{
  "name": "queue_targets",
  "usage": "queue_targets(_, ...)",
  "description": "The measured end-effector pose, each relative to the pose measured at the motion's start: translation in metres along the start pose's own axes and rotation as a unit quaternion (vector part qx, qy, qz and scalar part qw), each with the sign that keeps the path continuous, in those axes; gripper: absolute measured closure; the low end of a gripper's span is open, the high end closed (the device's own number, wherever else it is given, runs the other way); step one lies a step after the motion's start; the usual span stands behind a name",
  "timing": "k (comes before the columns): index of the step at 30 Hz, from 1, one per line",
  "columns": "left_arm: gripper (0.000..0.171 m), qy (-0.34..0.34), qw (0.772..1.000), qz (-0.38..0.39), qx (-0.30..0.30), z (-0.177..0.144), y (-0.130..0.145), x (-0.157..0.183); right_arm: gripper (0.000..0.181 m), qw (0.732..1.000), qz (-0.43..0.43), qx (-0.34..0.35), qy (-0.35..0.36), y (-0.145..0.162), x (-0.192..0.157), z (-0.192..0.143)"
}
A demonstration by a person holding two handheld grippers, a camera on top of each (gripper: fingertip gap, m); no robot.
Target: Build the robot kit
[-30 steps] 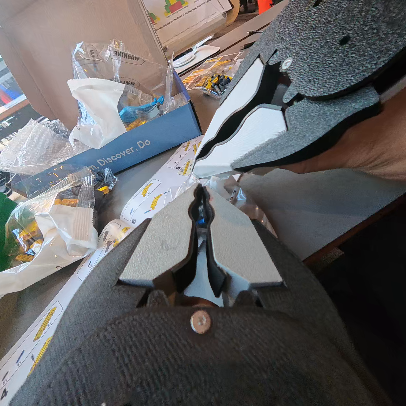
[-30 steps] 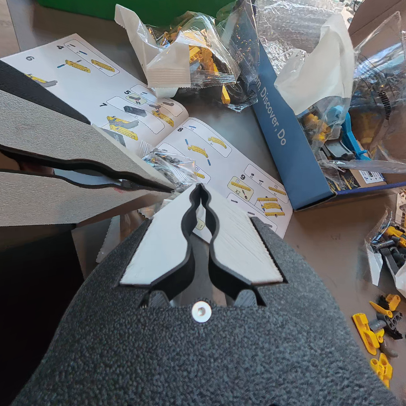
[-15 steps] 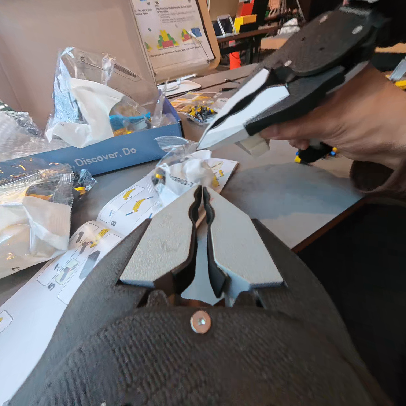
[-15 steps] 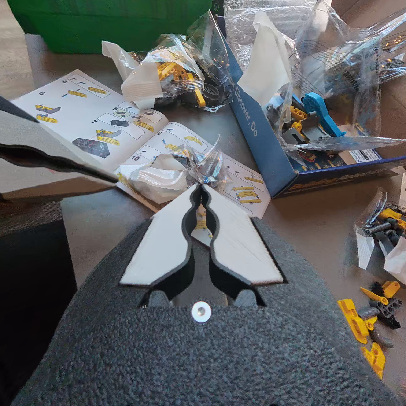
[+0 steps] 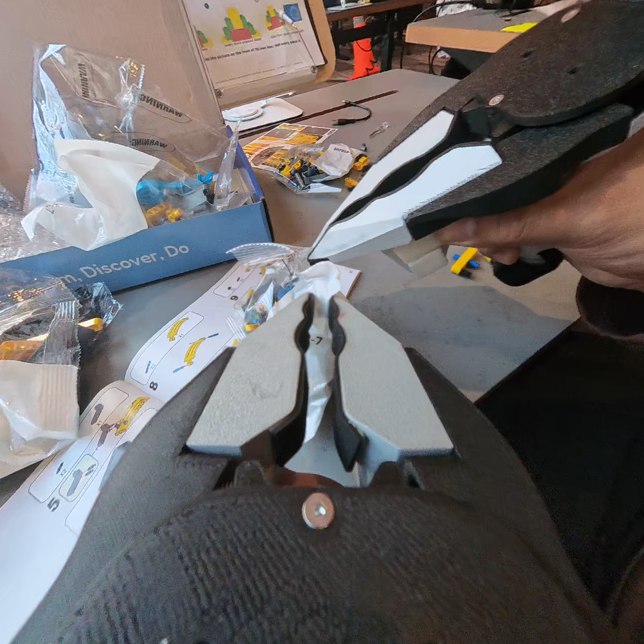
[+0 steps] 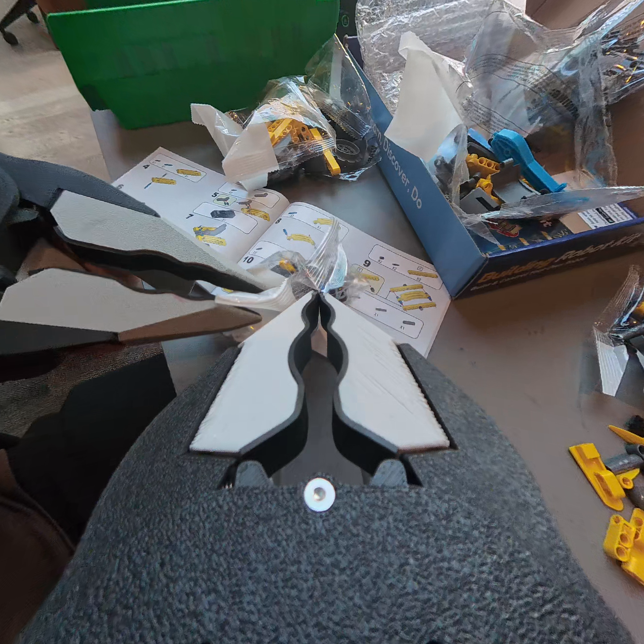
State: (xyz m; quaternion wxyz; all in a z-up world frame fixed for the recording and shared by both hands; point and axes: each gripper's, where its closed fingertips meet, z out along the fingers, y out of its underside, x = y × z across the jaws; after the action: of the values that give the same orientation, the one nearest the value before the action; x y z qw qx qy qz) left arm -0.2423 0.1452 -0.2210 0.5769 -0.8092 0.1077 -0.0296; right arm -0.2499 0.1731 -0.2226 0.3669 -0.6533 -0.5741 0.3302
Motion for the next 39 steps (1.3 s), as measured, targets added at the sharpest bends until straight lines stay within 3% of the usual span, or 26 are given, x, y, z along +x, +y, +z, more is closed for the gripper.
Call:
queue_targets(4, 0.171, 0.044, 0.998, 0.004, 0.033, -0.011, -0.015, 0.0, 0.178, 0.999, -0.001, 0.022, -0.038, -0.008, -0.002, -0.015)
queue_targets(7, 0.171, 0.11, 0.994, 0.01, 0.022, -0.017, -0.018, 0.008, 0.171, 0.996, 0.01, 0.035, -0.078, -0.017, 0.0, -0.03)
queue_targets(9, 0.171, 0.128, 0.991, 0.016, 0.03, -0.02, -0.021, 0.006, 0.156, 0.993, 0.015, 0.058, -0.104, -0.025, 0.004, -0.042)
queue_targets(11, 0.171, 0.169, 0.983, 0.052, 0.052, -0.027, -0.025, 0.015, 0.146, 0.983, 0.012, 0.079, -0.166, -0.03, -0.005, -0.055)
queue_targets(13, 0.171, 0.232, 0.96, 0.13, 0.088, -0.039, -0.026, 0.038, 0.133, 0.972, -0.018, 0.079, -0.22, -0.031, -0.016, -0.064)
queue_targets(14, 0.171, 0.254, 0.949, 0.162, 0.098, -0.044, -0.024, 0.046, 0.124, 0.967, -0.05, 0.075, -0.239, -0.028, -0.021, -0.067)
queue_targets(17, 0.171, 0.303, 0.927, 0.2, 0.095, -0.054, -0.019, 0.056, 0.123, 0.946, -0.163, 0.031, -0.278, -0.01, -0.032, -0.077)
queue_targets(20, 0.171, 0.319, 0.922, 0.193, 0.109, -0.06, -0.023, 0.056, 0.139, 0.918, -0.196, -0.055, -0.341, 0.019, -0.05, -0.089)
queue_targets(22, 0.171, 0.326, 0.92, 0.19, 0.108, -0.06, -0.022, 0.056, 0.144, 0.92, -0.212, -0.086, -0.319, 0.03, -0.047, -0.078)
queue_targets(23, 0.171, 0.319, 0.923, 0.192, 0.099, -0.056, -0.019, 0.055, 0.157, 0.922, -0.219, -0.092, -0.306, 0.034, -0.044, -0.073)
queue_targets(24, 0.171, 0.298, 0.931, 0.192, 0.089, -0.051, -0.017, 0.049, 0.174, 0.924, -0.219, -0.091, -0.298, 0.035, -0.042, -0.07)
queue_targets(26, 0.171, 0.255, 0.949, 0.173, 0.066, -0.04, -0.013, 0.033, 0.18, 0.939, -0.221, -0.076, -0.251, 0.033, -0.028, -0.063)
queue_targets(34, 0.171, 0.196, 0.979, 0.035, 0.048, -0.007, -0.023, 0.007, 0.177, 0.983, -0.15, -0.015, -0.11, 0.012, 0.019, -0.052)
queue_targets(37, 0.171, 0.11, 0.993, 0.035, 0.025, 0.012, -0.022, -0.017, 0.161, 0.993, -0.091, -0.018, -0.074, 0.012, 0.041, -0.055)
queue_targets(39, 0.171, 0.067, 0.997, 0.022, 0.016, 0.019, -0.021, -0.028, 0.161, 0.997, -0.067, -0.003, -0.04, 0.009, 0.057, -0.063)
